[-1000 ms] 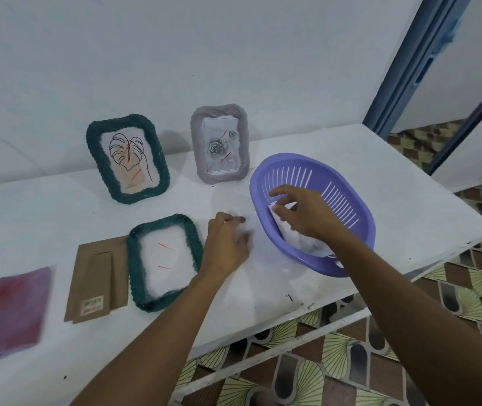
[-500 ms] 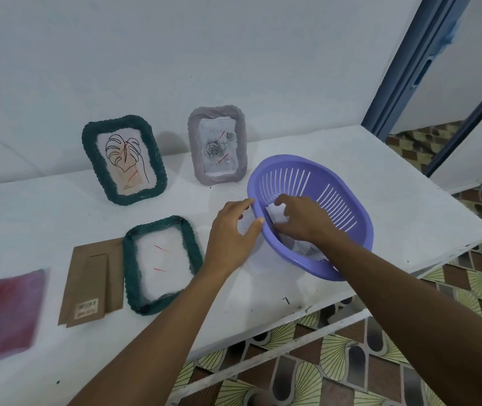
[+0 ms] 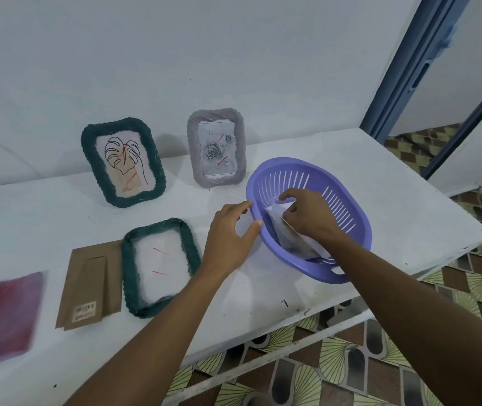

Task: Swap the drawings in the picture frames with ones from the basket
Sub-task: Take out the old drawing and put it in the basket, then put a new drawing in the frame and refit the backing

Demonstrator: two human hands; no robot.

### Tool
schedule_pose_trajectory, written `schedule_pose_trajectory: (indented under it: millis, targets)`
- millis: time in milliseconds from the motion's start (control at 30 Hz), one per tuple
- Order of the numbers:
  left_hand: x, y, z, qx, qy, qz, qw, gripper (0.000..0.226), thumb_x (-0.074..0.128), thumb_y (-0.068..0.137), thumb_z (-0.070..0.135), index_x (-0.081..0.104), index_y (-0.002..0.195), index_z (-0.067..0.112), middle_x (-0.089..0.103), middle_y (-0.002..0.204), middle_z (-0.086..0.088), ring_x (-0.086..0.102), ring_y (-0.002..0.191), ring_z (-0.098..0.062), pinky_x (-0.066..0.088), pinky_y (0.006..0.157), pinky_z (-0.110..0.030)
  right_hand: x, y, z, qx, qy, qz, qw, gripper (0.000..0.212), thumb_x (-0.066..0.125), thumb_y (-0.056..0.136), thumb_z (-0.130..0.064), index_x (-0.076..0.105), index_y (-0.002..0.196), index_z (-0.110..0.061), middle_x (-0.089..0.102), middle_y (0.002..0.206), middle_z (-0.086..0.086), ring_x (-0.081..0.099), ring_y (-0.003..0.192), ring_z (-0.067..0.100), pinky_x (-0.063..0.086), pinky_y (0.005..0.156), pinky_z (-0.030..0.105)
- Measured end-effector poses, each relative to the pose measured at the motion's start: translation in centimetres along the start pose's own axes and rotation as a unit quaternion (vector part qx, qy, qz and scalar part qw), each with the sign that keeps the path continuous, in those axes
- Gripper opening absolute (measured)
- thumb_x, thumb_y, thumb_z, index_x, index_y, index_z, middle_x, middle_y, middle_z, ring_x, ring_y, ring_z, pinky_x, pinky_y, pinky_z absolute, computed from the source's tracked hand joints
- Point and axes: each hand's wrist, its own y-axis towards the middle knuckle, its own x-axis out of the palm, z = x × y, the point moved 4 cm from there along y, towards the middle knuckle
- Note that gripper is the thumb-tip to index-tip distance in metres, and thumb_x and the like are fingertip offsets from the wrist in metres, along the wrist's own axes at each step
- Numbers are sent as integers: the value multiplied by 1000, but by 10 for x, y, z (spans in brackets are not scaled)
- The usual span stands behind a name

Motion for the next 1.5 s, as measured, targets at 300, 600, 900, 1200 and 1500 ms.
schedule_pose_trajectory:
  millis: [300,600,900,1200,1500]
  targets:
    - [-26,3,1,-92,-88,18,992,52,60,92,40,41,139,32,53,131,7,55,111,-10,48,95,-34,-50,-18,-66,-32,263,56,963,32,77,78,-19,60,105,-25,67,71,-1,59,65,10,45,59,24]
    - [-120,-30,-23,-167,-250,96,949,33,64,92,17,52,117,36,71,96,-9,68,90,-23,58,85,-38,12,-38,-147,-9,455,-84,887,23,71,81,-1,57,93,-14,71,84,8,68,77,20,57,61,35]
    - [-170,-74,-65,-102,279,45,954,40,68,88,35,58,126,25,61,107,8,57,101,-12,32,79,-4,121,-53,-146,-100,172,-107,974,14,74,81,-17,67,92,-23,65,82,-2,60,71,12,53,72,25]
    - [-164,-84,-98,-69,331,16,941,63,30,82,56,64,124,22,52,119,6,40,117,-20,38,100,-41,132,-57,-135,-214,28,-68,974,28,66,88,-36,69,113,-23,51,124,-1,46,108,18,44,97,32]
    - [-169,-84,-104,-58,345,4,937,66,32,81,61,58,130,26,51,131,11,32,123,-15,30,103,-36,141,-52,-129,-225,25,-62,972,37,65,88,-39,65,122,-27,49,125,-2,51,99,15,48,94,33]
